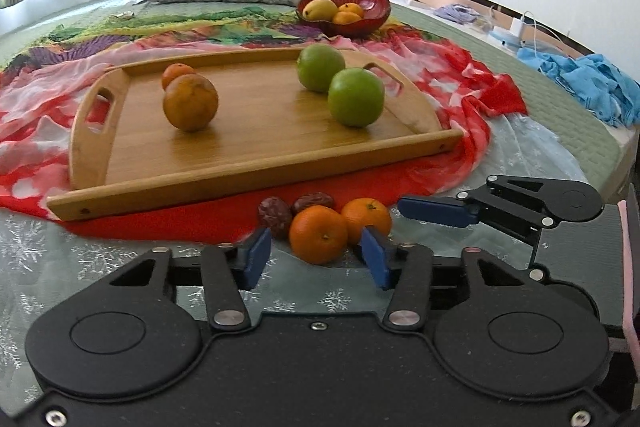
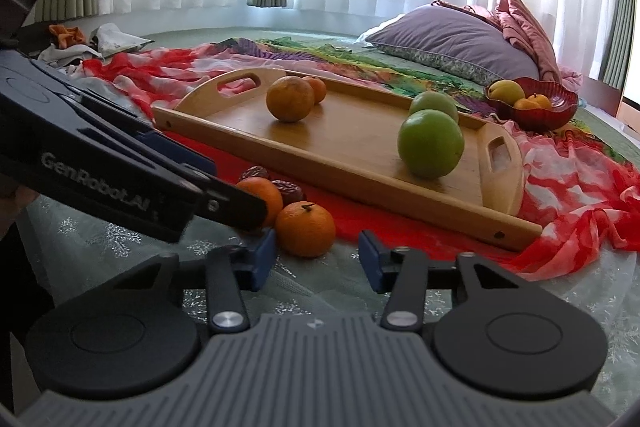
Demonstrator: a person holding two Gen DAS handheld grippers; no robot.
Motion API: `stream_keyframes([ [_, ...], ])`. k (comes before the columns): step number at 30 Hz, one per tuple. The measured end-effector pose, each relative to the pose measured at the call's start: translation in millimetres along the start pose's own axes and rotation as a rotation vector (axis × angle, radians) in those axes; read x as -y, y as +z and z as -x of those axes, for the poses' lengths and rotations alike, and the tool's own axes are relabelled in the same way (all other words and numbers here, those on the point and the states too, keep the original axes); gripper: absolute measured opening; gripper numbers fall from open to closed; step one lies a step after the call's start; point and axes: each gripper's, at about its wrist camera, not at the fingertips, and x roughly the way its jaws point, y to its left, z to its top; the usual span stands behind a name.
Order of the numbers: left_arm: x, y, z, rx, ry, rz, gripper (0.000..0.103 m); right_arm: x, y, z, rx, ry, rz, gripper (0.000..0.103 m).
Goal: Organize fruits
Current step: 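Move the left tool toward the remaining tangerines while the right tool approaches another tangerine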
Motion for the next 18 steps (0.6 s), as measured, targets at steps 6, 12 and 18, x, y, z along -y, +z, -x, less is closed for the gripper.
stream_keyframes([
  [6,-2,1,-6,-0.007,-0.012,0.028,0.039,-1,-1,0,0.002,0.003,0.005,0.050],
  [12,-6,2,-12,-0.014,-0.030,0.071,0.038,-1,-2,-2,0.002,0.009,0.000,0.050],
  [18,-8,1,-13,-0.008,-0.023,0.094,0.031,1,-3,-2,0.005,0.027,-0.001,0.049],
])
